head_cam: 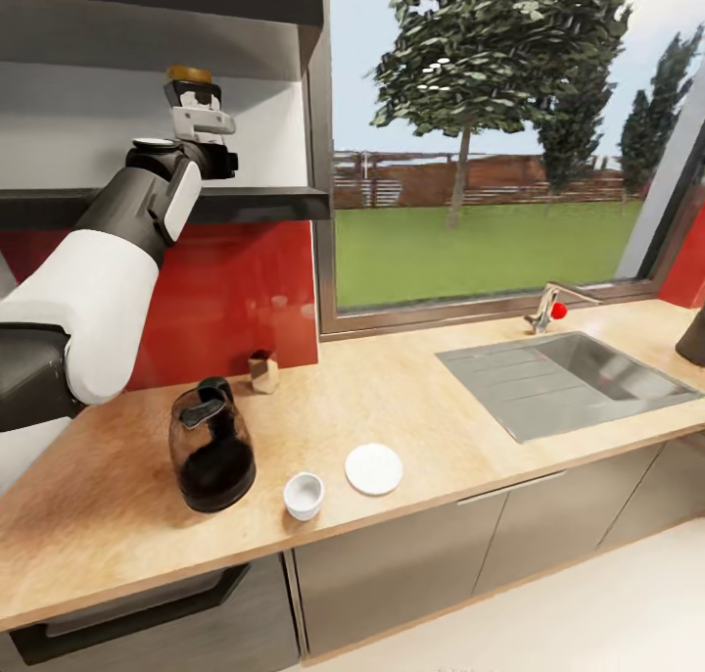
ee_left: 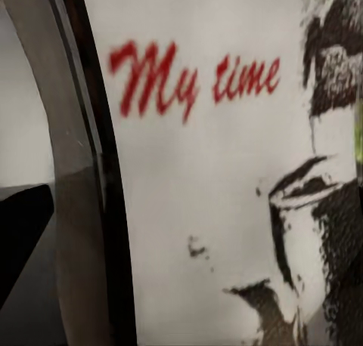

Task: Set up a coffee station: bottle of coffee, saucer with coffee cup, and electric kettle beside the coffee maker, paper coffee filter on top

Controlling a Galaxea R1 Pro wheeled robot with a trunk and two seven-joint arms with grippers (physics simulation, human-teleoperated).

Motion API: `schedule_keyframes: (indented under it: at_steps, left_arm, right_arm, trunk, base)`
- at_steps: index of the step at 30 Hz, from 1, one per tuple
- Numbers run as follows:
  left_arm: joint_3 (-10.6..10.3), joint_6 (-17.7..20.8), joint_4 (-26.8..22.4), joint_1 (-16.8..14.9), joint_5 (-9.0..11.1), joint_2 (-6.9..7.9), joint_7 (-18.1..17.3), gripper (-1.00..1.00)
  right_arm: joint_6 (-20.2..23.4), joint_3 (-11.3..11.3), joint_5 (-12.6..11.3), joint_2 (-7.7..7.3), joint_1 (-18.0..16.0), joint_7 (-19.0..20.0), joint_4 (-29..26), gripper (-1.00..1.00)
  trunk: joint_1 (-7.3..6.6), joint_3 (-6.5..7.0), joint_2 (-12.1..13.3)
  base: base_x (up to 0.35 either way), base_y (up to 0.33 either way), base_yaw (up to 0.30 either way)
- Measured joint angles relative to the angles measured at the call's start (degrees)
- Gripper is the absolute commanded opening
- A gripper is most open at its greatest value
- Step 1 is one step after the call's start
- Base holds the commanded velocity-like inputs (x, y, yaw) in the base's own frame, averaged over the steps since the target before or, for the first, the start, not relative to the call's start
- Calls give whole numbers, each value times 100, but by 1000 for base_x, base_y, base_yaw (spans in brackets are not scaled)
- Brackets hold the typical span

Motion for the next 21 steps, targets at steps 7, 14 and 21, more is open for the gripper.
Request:
schedule_keyframes:
  at_steps: [7, 14, 21]
  left_arm:
    - [0, 1, -7, 0, 1, -1, 0, -100]
    - [0, 1, -9, 0, 1, -3, 0, -100]
    - [12, 2, -9, 0, 8, -10, 5, -100]
  right_arm:
    - [0, 0, 0, 0, 0, 0, 0, 100]
    - [0, 0, 0, 0, 0, 0, 0, 100]
    - [0, 0, 0, 0, 0, 0, 0, 100]
  trunk:
    - [0, 0, 0]
    - [0, 0, 0]
    - [0, 0, 0]
  base:
    - [0, 0, -263]
    - [0, 0, -263]
    - [0, 0, -263]
